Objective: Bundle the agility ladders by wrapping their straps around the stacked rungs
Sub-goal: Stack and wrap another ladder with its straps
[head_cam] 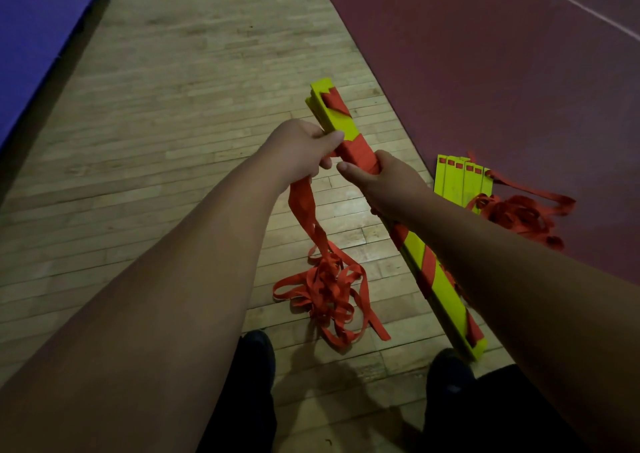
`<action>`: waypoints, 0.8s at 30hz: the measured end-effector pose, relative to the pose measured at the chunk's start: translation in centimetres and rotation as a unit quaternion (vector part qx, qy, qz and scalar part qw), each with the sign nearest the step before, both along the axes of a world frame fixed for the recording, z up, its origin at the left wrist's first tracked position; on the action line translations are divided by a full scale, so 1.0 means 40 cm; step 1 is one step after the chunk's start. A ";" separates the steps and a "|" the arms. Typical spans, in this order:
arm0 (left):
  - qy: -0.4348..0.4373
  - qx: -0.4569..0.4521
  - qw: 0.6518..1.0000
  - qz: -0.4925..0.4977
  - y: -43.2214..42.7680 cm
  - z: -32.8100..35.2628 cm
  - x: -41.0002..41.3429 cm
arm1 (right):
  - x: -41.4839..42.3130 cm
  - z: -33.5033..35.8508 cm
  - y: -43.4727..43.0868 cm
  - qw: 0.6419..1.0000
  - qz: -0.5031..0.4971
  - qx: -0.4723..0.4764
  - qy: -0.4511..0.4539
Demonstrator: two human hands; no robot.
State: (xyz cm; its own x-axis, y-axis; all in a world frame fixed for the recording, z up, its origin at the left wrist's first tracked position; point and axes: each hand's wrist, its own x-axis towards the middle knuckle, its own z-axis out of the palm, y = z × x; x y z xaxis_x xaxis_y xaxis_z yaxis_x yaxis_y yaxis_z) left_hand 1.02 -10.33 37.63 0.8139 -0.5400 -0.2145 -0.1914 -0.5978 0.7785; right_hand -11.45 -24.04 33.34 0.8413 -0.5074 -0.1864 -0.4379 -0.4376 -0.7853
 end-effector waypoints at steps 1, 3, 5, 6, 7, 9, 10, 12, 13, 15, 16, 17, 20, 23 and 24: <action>0.014 -0.004 1.000 -0.016 0.010 0.002 0.004 | -0.001 0.000 -0.002 1.000 -0.003 0.004 -0.003; 0.035 -0.003 0.998 -0.048 0.028 0.015 0.006 | -0.001 0.001 -0.007 1.000 -0.005 0.013 -0.010; 0.044 0.021 0.995 -0.090 0.041 0.033 0.005 | -0.003 0.001 -0.013 1.000 -0.005 0.013 -0.016; 0.048 0.037 0.992 -0.108 0.046 0.039 0.005 | -0.005 0.003 -0.014 1.000 -0.007 0.012 -0.019; 0.051 0.051 0.990 -0.119 0.048 0.042 0.005 | -0.008 0.005 -0.016 1.000 -0.008 0.013 -0.023; 0.055 0.061 0.989 -0.123 0.051 0.045 0.004 | -0.011 0.010 -0.020 1.000 -0.001 -0.002 -0.025; 0.054 0.057 0.990 -0.121 0.050 0.045 0.004 | -0.012 0.012 -0.022 1.000 0.002 -0.019 -0.023; 0.051 0.045 0.991 -0.117 0.049 0.043 0.005 | -0.011 0.019 -0.027 0.999 0.006 -0.046 -0.025; 0.051 0.041 0.991 -0.117 0.048 0.042 0.004 | -0.011 0.022 -0.029 0.998 0.011 -0.049 -0.030; 0.049 0.035 0.992 -0.110 0.049 0.041 0.004 | -0.008 0.023 -0.032 0.998 0.022 -0.043 -0.044; 0.044 0.032 0.993 -0.103 0.049 0.039 0.007 | -0.008 0.026 -0.032 0.998 0.024 -0.038 -0.054; 0.040 0.029 0.994 -0.097 0.049 0.037 0.010 | -0.008 0.030 -0.031 0.997 0.026 -0.036 -0.064; 0.047 0.013 0.995 -0.088 0.052 0.031 0.017 | -0.009 0.042 -0.030 0.994 0.042 -0.031 -0.095; 0.056 0.001 0.995 -0.087 0.055 0.020 0.022 | -0.014 0.054 -0.033 0.994 0.057 -0.017 -0.096; 0.062 -0.007 0.994 -0.087 0.055 0.018 0.022 | -0.015 0.056 -0.036 0.994 0.059 -0.013 -0.095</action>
State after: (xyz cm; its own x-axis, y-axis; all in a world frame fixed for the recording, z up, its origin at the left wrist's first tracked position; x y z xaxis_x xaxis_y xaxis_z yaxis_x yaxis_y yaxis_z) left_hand 1.90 -8.12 38.35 0.6759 -0.6737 -0.2988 -0.1924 -0.5527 0.8109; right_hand -12.06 -25.48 35.59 0.9143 -0.4051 -0.0077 -0.2277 -0.4979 -0.8368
